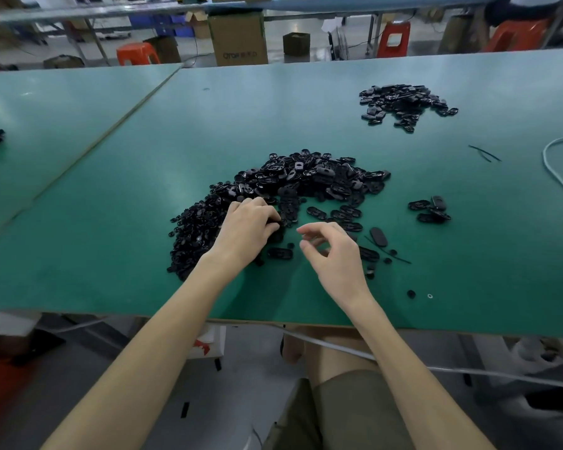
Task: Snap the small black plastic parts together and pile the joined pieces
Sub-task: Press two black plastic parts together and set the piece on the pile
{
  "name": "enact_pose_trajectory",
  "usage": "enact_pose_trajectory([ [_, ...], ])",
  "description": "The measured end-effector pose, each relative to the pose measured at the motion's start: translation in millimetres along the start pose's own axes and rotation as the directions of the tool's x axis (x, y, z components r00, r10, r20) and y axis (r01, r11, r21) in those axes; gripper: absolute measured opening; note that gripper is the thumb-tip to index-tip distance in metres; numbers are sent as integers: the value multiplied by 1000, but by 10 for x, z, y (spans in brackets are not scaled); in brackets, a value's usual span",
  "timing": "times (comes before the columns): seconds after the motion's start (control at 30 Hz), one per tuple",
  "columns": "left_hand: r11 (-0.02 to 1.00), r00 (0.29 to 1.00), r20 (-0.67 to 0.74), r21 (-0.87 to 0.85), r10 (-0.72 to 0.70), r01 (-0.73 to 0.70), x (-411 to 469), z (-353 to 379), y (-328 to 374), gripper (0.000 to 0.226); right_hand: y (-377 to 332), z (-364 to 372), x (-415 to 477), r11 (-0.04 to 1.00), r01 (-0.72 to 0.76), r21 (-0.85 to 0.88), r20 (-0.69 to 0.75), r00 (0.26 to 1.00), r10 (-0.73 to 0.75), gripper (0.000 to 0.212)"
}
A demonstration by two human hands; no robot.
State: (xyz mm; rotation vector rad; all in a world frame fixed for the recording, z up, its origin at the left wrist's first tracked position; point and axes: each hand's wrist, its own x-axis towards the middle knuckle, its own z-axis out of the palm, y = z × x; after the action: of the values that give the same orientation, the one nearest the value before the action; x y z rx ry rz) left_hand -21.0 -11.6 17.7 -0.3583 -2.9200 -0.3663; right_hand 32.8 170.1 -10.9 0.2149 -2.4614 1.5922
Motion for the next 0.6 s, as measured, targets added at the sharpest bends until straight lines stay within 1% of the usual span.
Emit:
enact_pose_trajectory([
  [0.13,1000,999,-45,-6,-13,13,-2,42,41,25,8,19,-2,994,36,-99,67,997,-30,21],
  [0.23,999,999,-42,50,-11,13,19,81,96,28,11,40,9,977,68,-202,122,992,-44,28],
  [0.33,997,999,-46,75,-28,31,58,102,148,24,16,60,6,945,104,-309,181,982,-49,30],
  [0.47,995,998,-46,79,-51,55,125,71,177,12,27,62,11,939,107,-326,170,984,-53,22],
  [0.53,994,997,-68,96,-36,42,133,68,180,13,29,62,17,942,97,-323,160,986,-46,18],
  [0.6,995,995,-97,96,-31,40,117,83,169,19,24,65,18,945,85,-315,151,988,-38,14],
])
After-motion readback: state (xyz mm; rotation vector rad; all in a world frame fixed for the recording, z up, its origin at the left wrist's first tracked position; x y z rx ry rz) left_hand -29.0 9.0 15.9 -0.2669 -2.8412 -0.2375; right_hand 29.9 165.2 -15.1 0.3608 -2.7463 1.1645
